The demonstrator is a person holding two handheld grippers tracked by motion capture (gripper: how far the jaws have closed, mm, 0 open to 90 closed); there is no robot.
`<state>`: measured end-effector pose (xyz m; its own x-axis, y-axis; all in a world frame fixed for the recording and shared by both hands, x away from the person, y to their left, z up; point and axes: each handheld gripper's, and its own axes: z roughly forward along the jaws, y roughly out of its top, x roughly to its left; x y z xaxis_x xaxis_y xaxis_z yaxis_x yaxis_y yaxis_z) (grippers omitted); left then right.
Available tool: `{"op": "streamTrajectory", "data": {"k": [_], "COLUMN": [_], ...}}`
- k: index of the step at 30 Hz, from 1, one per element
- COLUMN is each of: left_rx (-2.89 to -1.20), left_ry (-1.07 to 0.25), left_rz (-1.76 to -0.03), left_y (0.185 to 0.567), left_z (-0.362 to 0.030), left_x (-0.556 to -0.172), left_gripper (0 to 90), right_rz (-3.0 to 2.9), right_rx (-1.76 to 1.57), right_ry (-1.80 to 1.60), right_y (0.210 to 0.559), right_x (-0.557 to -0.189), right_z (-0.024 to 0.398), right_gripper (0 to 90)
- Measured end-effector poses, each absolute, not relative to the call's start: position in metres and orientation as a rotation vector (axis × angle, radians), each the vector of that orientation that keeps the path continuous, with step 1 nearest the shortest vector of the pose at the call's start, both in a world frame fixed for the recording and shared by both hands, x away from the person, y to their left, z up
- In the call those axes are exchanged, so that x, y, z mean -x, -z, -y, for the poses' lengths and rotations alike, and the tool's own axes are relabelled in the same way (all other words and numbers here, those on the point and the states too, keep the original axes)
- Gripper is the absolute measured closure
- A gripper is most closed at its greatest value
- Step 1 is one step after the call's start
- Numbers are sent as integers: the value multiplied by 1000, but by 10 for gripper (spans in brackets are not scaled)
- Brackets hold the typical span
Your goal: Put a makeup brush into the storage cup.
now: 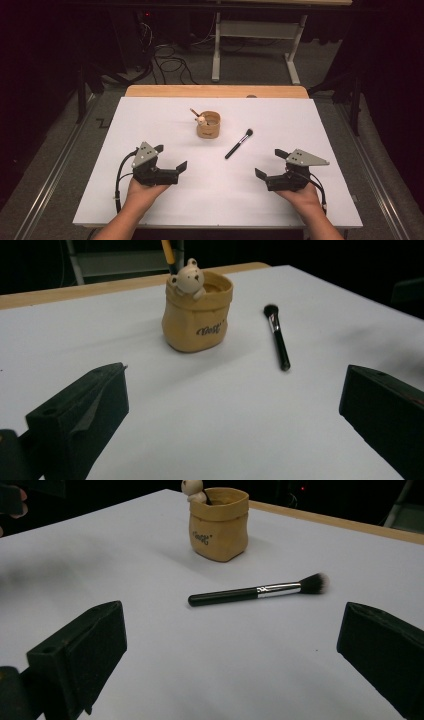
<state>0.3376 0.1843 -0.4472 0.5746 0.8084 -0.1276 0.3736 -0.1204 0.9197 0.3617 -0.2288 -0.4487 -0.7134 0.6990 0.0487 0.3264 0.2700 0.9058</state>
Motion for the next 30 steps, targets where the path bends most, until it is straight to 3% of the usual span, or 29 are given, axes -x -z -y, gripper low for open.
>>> {"op": "streamTrajectory", "data": {"k": [21, 30], "left_rx": [-1747, -1851], "left_ry": [-503, -487], "left_rz": [-918, -930], "left_y": [446, 453], "left_z": [-184, -175], "left_x": [-328, -336], "left_gripper": [10, 32], "right_rz": [-2047, -2056], "right_rx": [-1012, -1023], "right_ry": [-1382, -1367], "right_y": [442, 446], "right_x": [-356, -357], "right_z": [271, 275], "right_gripper": [1, 1]}}
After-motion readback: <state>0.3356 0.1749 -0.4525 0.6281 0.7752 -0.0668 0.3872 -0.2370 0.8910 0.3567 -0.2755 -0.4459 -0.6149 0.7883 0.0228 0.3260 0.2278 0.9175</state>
